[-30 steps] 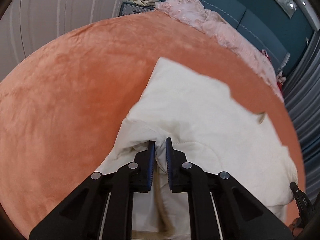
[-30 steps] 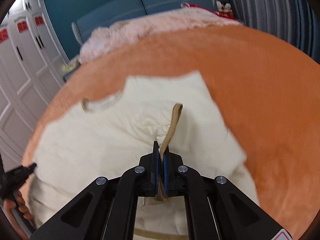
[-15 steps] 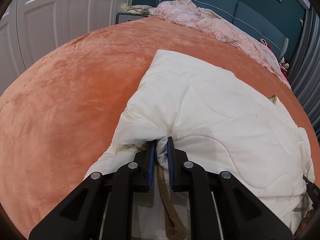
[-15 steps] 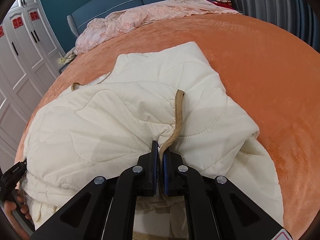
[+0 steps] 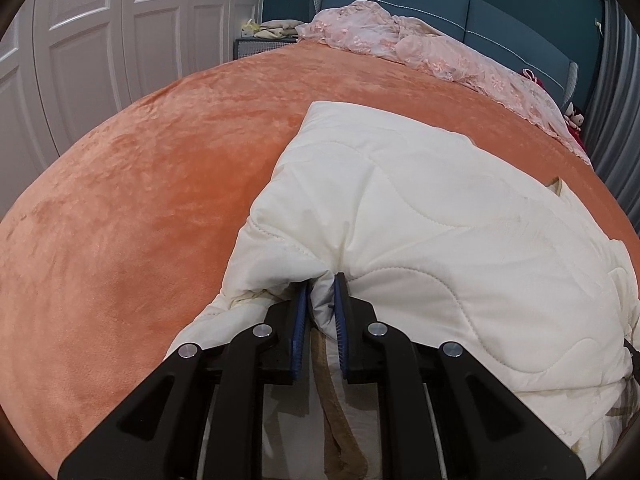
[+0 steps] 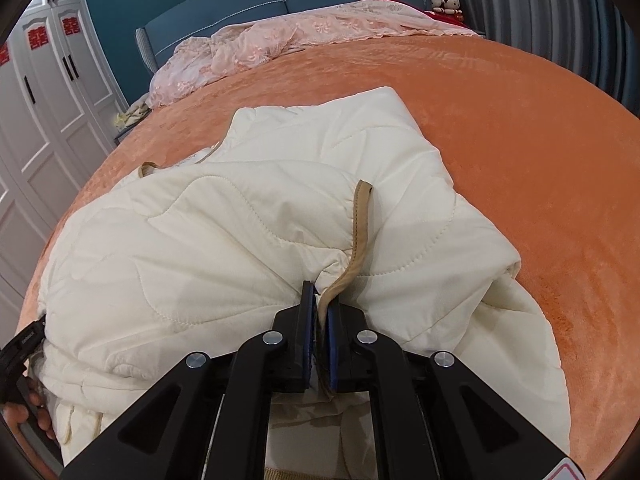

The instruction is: Fold large clothes

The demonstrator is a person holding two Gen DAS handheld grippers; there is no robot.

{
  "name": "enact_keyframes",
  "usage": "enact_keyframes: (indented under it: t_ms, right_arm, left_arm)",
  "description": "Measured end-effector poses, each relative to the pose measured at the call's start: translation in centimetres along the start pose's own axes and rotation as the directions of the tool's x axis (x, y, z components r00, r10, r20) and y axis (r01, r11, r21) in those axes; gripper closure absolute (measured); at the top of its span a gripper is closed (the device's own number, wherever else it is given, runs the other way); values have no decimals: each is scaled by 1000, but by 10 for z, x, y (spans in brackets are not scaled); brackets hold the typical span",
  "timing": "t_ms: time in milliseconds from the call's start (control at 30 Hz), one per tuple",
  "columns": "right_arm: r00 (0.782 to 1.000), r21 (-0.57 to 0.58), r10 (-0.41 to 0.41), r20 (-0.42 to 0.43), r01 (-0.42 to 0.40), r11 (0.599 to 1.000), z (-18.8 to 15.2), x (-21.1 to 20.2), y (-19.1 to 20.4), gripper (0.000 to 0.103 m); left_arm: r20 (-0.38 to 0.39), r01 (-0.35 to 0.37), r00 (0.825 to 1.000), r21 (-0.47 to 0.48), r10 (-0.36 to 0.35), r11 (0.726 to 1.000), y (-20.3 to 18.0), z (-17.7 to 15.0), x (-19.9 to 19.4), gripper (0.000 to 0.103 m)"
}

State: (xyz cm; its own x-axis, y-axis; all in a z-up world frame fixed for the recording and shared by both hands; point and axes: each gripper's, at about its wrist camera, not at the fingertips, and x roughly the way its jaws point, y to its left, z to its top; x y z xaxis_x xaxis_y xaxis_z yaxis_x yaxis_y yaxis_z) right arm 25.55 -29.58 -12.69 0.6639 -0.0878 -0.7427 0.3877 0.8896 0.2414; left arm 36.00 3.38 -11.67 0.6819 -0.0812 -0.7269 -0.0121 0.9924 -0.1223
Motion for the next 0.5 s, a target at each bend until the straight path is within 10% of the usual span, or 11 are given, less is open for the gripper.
enact_keyframes:
  t_ms: [167,333,500]
  right_arm:
    - [999,64,41,-12,-41,997,5,-20,-12,86]
    - [1000,69,25,-1,-25,997,-12,-105,-37,54]
    - [994,60,7,-109,-1,998,-68,-176,-88,39]
  left_arm:
    - [-34,43,998,-52,-45,998,10,6,-11,82]
    - [-80,98,991,-79,-105,992,46,-4,-72,14]
    - [-201,137,964,-176,-172,975,108,-45,-122,14]
